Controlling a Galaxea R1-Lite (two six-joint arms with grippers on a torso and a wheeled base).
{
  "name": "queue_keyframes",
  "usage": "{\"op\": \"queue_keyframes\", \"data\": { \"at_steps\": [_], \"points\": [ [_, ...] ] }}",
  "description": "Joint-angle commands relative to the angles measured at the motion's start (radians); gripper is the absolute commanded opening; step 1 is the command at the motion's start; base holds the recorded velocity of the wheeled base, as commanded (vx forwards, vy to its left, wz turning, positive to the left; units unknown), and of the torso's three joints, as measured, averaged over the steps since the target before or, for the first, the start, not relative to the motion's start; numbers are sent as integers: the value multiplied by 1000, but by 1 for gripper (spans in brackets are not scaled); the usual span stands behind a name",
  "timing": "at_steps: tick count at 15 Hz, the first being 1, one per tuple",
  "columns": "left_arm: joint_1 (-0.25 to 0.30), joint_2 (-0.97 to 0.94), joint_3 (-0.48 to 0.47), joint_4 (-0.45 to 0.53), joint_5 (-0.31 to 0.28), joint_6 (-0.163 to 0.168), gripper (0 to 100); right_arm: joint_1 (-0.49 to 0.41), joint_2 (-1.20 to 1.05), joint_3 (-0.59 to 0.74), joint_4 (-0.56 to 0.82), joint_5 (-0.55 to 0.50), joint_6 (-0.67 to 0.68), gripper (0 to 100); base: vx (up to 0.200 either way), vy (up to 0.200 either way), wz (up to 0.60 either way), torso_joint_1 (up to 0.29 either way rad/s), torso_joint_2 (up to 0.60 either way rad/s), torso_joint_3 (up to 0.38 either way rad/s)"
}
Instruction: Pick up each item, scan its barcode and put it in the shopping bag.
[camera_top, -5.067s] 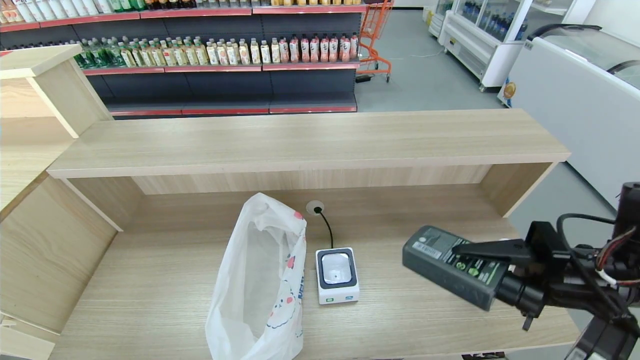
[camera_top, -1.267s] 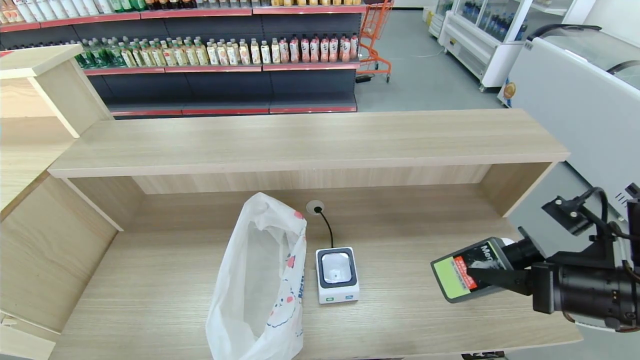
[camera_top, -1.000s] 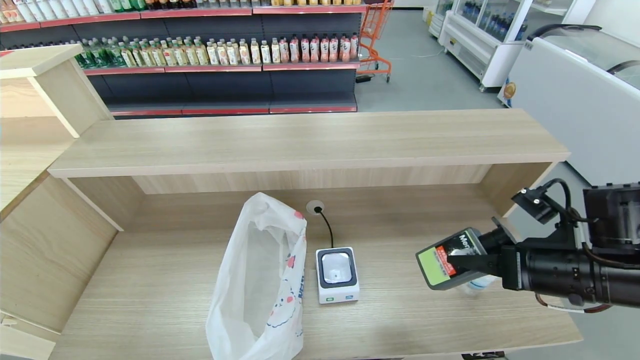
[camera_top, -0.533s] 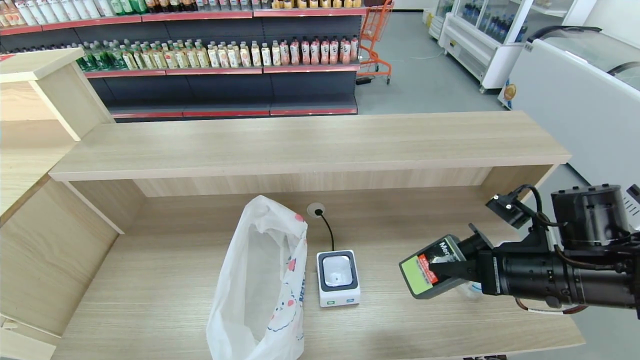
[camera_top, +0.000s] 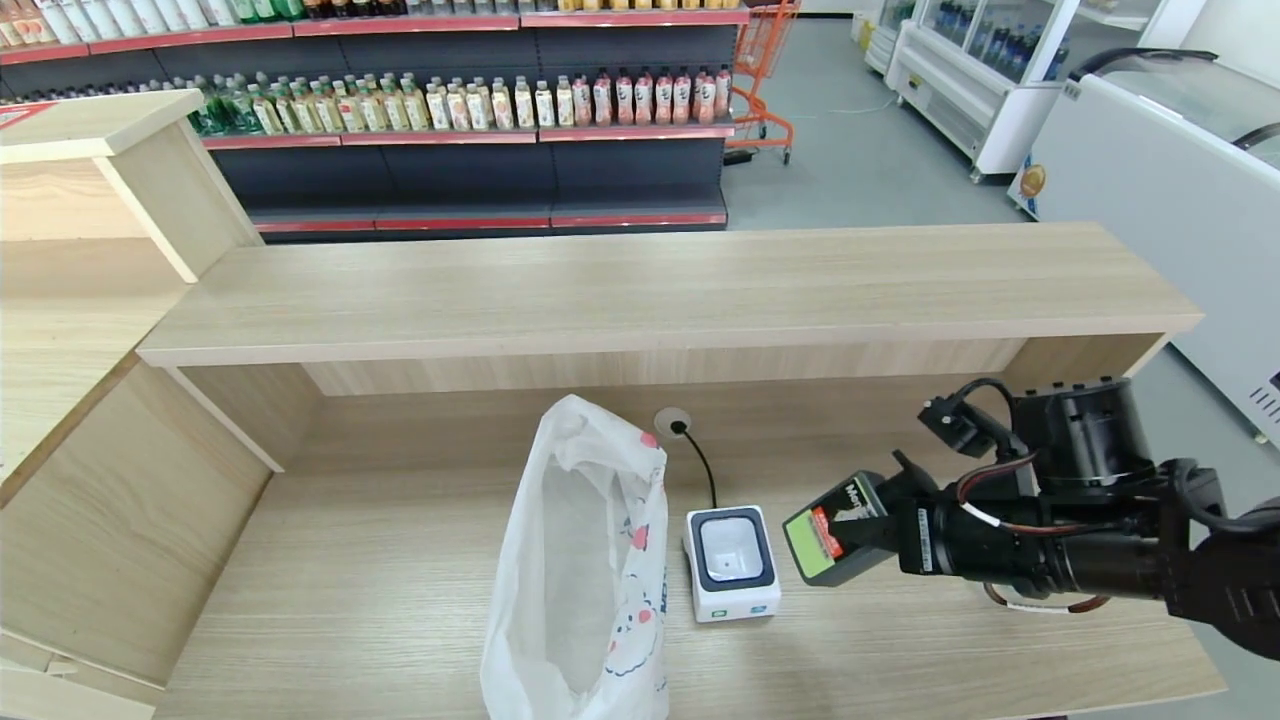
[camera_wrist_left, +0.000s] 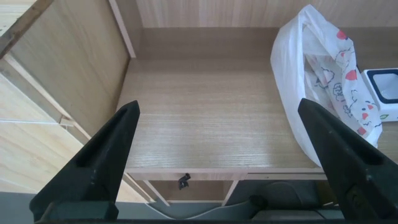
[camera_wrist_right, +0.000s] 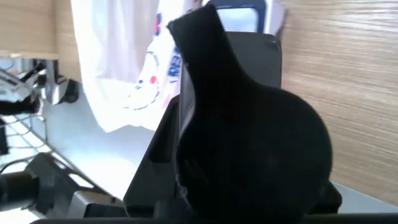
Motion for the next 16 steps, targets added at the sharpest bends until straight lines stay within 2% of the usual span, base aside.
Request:
{"op": "queue_keyframes", "data": {
  "at_steps": [1,4,16],
  "points": [
    [0,0,0,0,0,0,100,29,108,-12,-48,-26,-1,0,0,0,0,0,0,0],
    [0,0,0,0,0,0,100,55,205,-29,-109,-55,-1,0,0,0,0,0,0,0],
    [0,0,0,0,0,0,100,103,417,-251,-114,-60,-10,0,0,0,0,0,0,0]
  ]
}}
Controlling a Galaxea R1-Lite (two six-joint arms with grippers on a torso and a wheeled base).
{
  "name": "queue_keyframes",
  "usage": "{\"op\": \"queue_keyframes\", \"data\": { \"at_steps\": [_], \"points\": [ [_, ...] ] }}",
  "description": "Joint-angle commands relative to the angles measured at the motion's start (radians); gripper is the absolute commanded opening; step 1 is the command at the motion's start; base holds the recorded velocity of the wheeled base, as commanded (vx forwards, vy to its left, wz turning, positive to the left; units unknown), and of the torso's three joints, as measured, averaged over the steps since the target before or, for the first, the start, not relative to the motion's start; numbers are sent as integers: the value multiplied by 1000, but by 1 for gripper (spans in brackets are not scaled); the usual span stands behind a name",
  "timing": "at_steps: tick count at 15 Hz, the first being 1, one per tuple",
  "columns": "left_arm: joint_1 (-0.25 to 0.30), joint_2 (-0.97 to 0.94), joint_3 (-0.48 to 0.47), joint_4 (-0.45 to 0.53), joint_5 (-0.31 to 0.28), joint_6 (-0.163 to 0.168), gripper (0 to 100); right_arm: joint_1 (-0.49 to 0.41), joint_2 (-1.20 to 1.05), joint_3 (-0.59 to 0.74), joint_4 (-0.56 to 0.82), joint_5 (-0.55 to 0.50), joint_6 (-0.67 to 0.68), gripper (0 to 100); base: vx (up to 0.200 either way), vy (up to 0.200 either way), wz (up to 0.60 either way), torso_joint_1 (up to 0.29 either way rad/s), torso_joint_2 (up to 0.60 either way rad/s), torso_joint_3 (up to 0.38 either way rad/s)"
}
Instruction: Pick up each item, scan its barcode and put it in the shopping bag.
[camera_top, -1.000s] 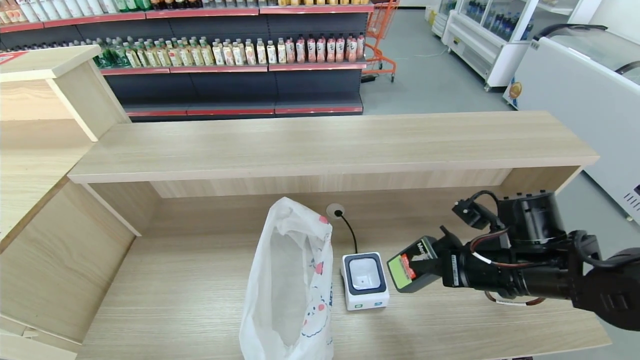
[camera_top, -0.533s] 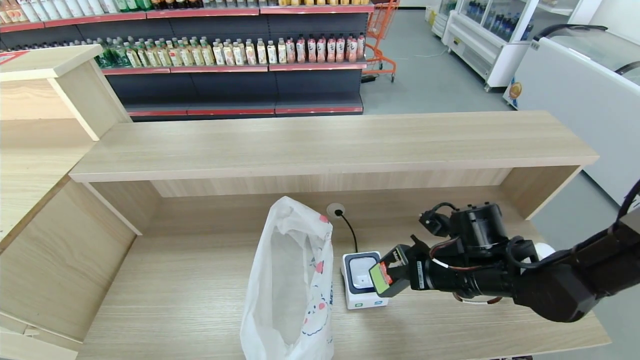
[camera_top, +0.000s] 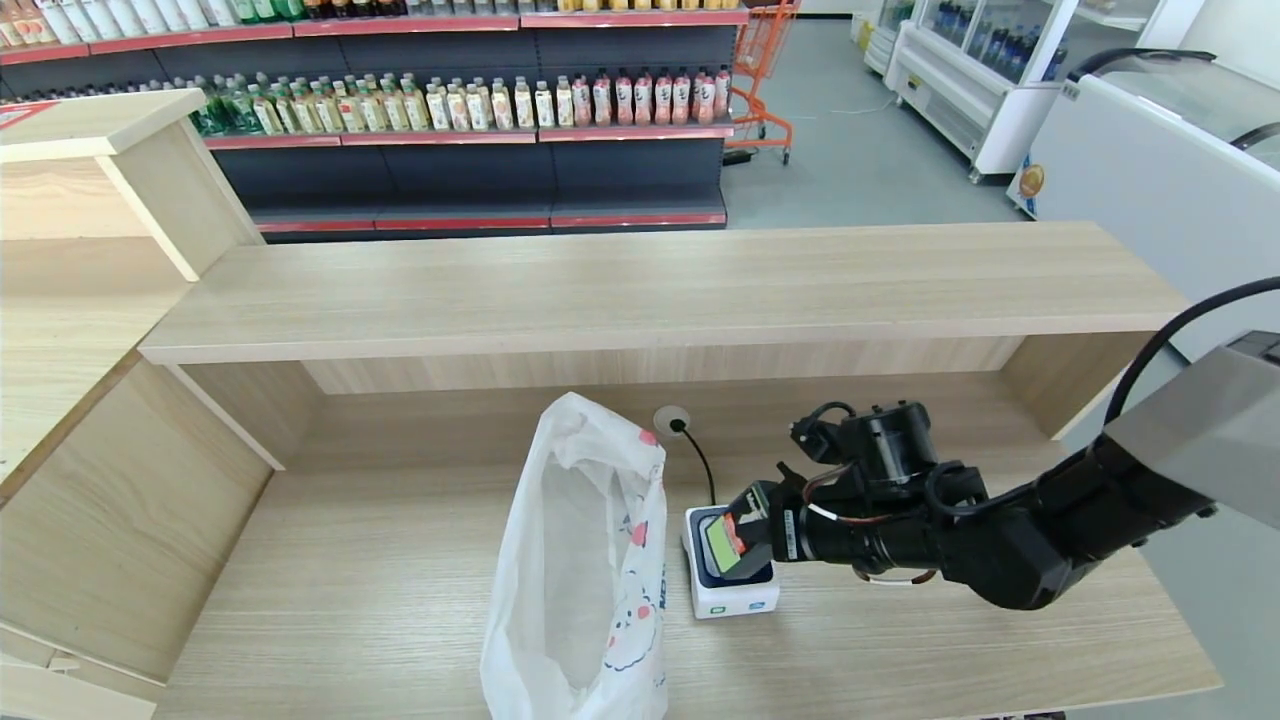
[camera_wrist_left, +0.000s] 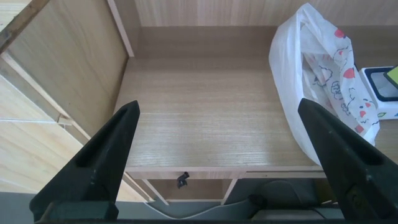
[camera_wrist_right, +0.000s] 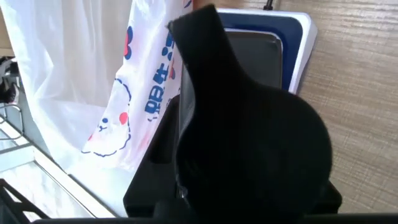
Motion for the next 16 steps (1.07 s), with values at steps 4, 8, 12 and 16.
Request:
{"op": "queue_keyframes", "data": {
  "at_steps": [4,8,12,16],
  "points": [
    [0,0,0,0,0,0,100,10,47,-26,0,-4,1,0,0,0,0,0,0,0],
    [0,0,0,0,0,0,100,16,44,-28,-1,-4,4,0,0,0,0,0,0,0],
    [0,0,0,0,0,0,100,5,-143,-58,-6,1,83,0,0,0,0,0,0,0],
    [0,0,0,0,0,0,100,-75,-376,48,72,-90,-427,0,0,0,0,0,0,0]
  ]
}}
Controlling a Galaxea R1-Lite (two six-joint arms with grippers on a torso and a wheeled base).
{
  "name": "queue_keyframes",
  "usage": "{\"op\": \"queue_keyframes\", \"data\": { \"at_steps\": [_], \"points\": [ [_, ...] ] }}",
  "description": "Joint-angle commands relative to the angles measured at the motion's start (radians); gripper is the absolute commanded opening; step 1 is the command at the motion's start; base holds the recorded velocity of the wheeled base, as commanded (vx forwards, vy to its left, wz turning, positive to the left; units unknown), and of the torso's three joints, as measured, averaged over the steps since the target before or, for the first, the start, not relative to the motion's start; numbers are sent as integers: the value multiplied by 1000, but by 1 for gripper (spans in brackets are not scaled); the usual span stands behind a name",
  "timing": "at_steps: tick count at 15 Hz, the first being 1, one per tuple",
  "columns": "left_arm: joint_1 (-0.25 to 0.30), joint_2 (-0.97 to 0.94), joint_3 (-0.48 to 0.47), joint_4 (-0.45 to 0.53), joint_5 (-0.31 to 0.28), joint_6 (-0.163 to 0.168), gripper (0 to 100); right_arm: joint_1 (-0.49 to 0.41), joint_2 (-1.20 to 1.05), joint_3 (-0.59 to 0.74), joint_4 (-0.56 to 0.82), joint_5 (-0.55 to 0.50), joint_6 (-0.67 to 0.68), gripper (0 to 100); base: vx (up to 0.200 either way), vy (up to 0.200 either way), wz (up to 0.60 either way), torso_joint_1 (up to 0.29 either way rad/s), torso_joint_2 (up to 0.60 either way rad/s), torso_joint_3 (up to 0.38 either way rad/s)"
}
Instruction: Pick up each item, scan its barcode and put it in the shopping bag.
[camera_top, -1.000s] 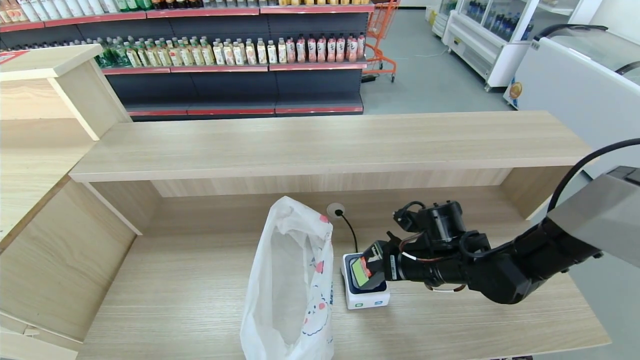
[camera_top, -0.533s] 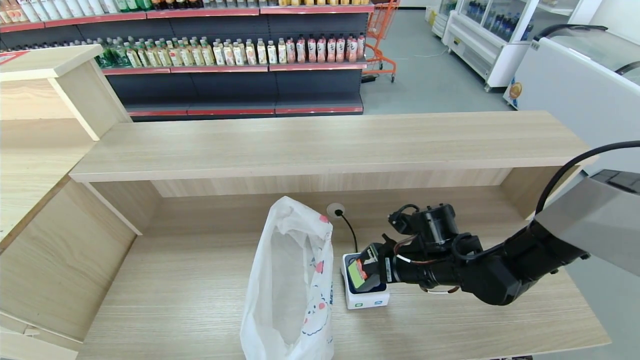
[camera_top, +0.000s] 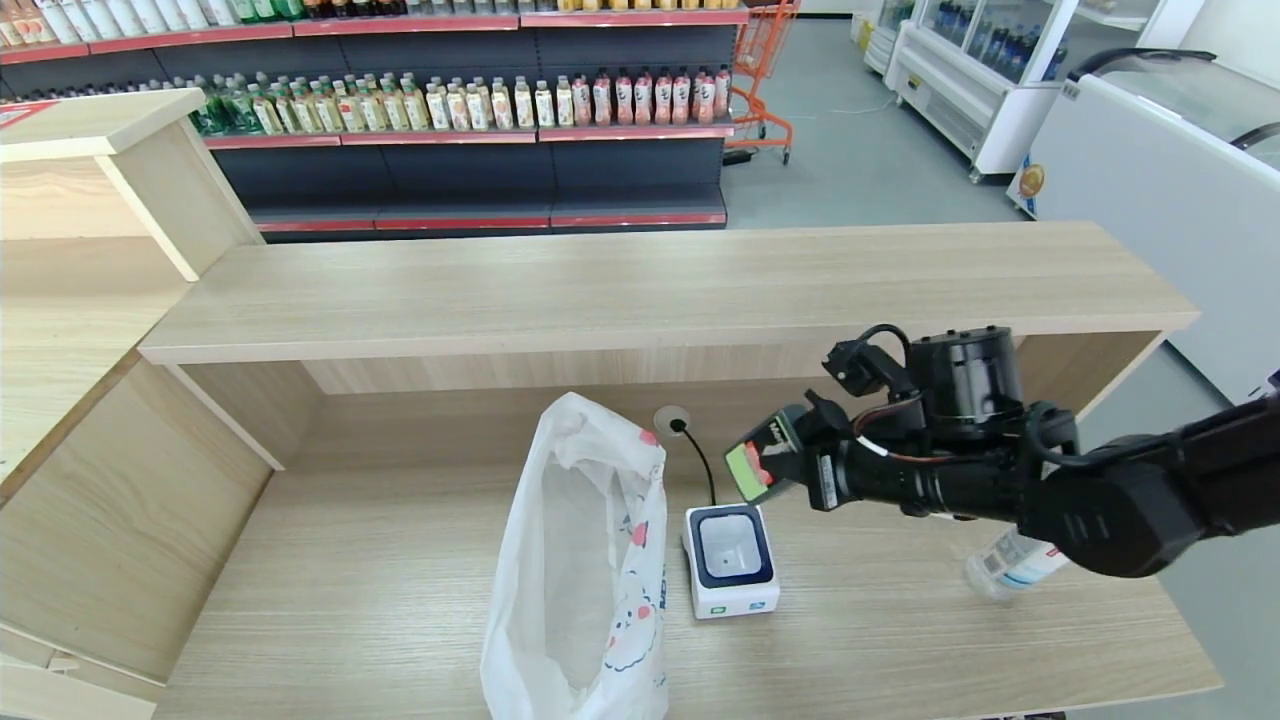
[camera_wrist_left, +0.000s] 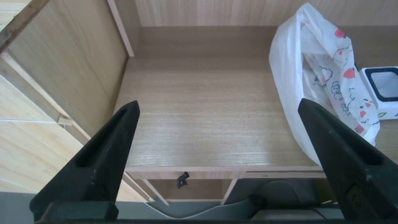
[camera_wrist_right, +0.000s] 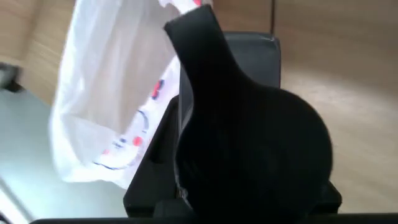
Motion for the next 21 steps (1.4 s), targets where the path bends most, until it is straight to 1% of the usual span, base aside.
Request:
{"op": "queue_keyframes", "data": {
  "at_steps": [1,3,5,6,7,9,10,11,12,13,15,16,19,20,21],
  "points": [
    [0,0,0,0,0,1,100,-51,-189,95,27,-56,-184,0,0,0,0,0,0,0],
    [0,0,0,0,0,3,100,-29,-226,130,26,-55,-149,0,0,0,0,0,0,0],
    [0,0,0,0,0,3,100,32,-269,152,27,-48,0,0,0,0,0,0,0,0],
    [0,0,0,0,0,3,100,47,-272,150,27,-41,43,0,0,0,0,0,0,0],
    [0,0,0,0,0,3,100,58,-269,145,27,-22,91,0,0,200,0,2,2,7],
    [0,0,0,0,0,1,100,60,-232,125,34,25,127,0,0,200,0,-2,-2,2],
    [0,0,0,0,0,1,100,61,-214,113,34,28,131,0,0,200,0,-22,-12,12],
    [0,0,0,0,0,3,100,70,-156,73,34,28,131,0,0,200,0,17,7,2],
    [0,0,0,0,0,0,100,77,-126,56,35,27,131,0,0,0,0,0,0,0],
    [0,0,2,0,0,0,100,92,-56,18,40,22,126,0,0,0,0,0,0,0],
    [0,0,0,0,0,0,100,133,29,-71,70,19,131,0,0,0,0,0,0,0],
    [0,0,0,0,0,0,100,149,64,-95,72,21,131,0,0,0,0,0,0,0],
    [0,0,0,0,0,0,100,190,154,-112,54,18,129,0,0,0,0,0,0,0],
    [0,0,0,0,0,0,100,190,154,-112,54,18,129,0,0,0,0,0,0,0],
    [0,0,0,0,0,0,100,207,214,-114,-12,10,120,0,0,0,0,0,0,0]
  ]
}}
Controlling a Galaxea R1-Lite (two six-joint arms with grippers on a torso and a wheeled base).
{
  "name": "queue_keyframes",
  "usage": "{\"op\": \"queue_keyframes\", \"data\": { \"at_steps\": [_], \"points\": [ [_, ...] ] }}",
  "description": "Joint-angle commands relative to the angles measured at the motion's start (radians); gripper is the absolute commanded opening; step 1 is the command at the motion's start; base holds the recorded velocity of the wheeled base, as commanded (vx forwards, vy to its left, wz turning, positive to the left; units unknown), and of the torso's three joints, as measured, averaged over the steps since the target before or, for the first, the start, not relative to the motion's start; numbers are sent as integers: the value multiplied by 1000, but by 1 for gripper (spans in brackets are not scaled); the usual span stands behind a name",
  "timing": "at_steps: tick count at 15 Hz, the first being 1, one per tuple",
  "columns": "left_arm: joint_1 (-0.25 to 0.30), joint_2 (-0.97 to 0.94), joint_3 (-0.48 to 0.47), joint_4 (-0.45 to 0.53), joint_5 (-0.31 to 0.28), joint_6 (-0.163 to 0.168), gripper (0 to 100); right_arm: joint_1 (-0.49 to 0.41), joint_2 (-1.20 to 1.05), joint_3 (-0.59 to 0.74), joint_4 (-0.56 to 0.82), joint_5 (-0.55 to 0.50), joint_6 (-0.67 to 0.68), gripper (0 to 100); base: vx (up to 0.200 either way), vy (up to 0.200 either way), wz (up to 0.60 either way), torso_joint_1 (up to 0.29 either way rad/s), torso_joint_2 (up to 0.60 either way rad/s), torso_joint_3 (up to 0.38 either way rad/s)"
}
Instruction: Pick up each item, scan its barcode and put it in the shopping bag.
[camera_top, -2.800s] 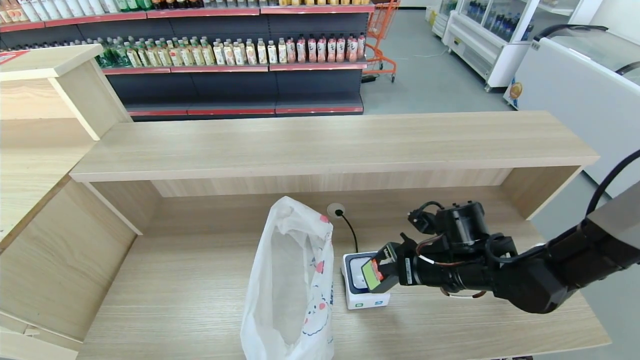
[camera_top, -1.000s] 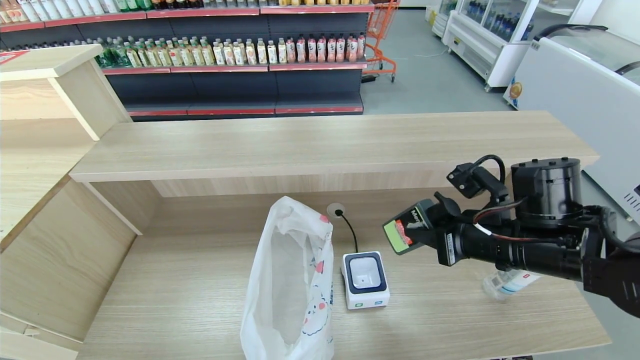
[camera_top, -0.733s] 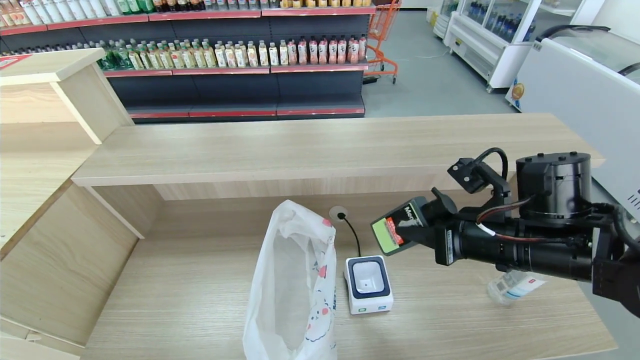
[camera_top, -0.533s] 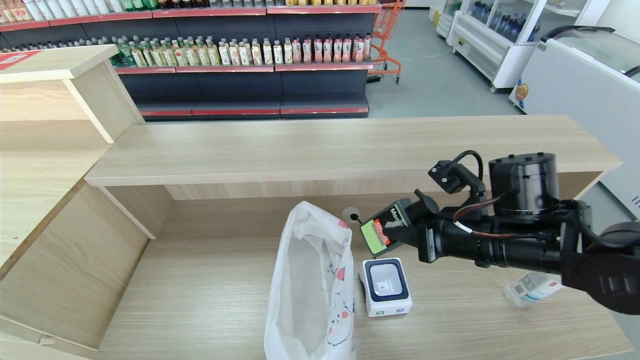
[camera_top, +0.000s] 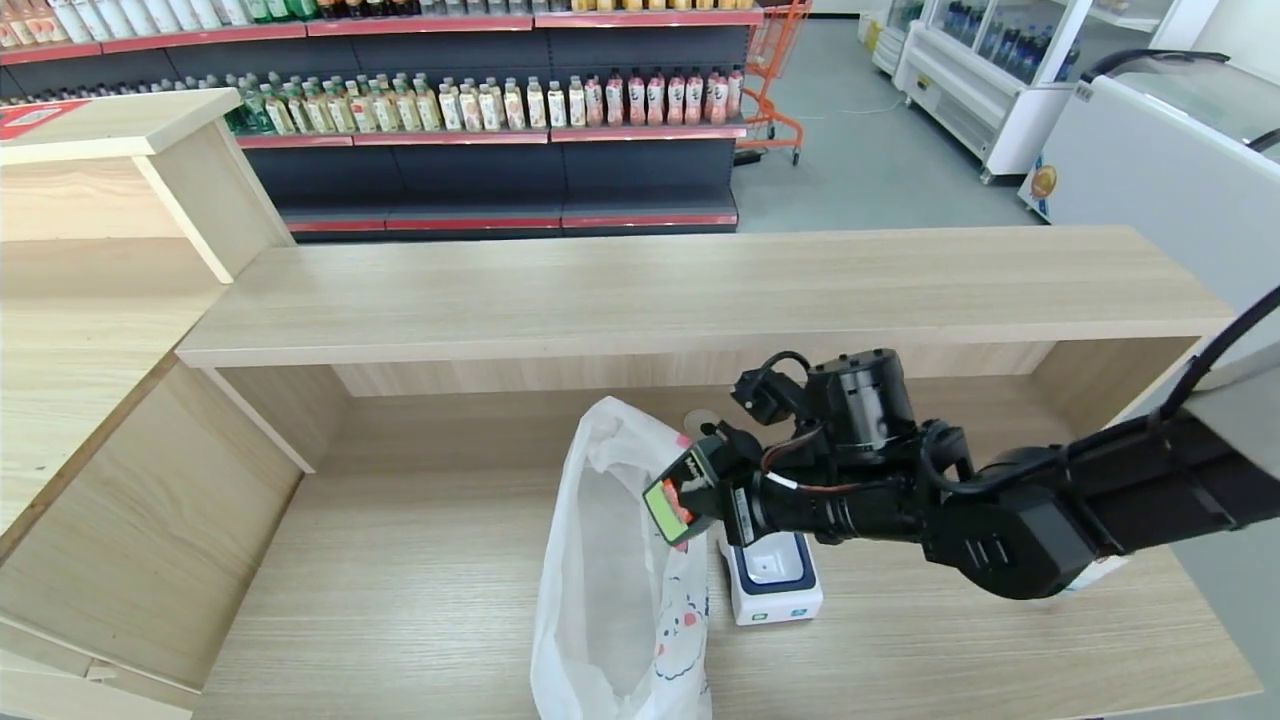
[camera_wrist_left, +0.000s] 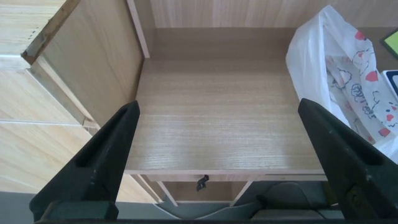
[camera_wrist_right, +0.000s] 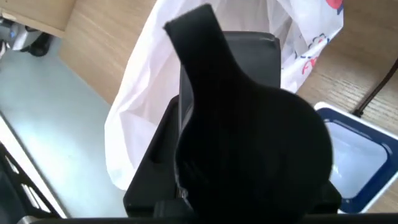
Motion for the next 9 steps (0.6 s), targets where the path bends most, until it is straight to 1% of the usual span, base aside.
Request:
{"op": "queue_keyframes", "data": {
  "at_steps": [1,2,3,4,6,7,9],
  "points": [
    [0,0,0,0,0,0,100,32,147,-15,-101,-39,-48,0,0,0,0,0,0,0],
    [0,0,0,0,0,0,100,37,214,-37,-155,-82,-107,0,0,0,0,0,0,0],
    [0,0,0,0,0,0,100,37,265,-51,-219,-102,-150,0,0,0,0,0,0,0],
    [0,0,0,0,0,0,100,37,299,-66,-264,-99,-167,0,0,0,0,0,0,0],
    [0,0,0,0,0,0,100,35,383,-152,-274,-99,-258,0,0,0,0,0,0,0],
    [0,0,0,0,0,0,100,34,414,-177,-277,-103,-302,0,0,0,0,0,0,0],
    [0,0,0,0,0,0,100,32,457,-195,-280,-106,-345,0,0,0,0,0,0,0]
  ]
}}
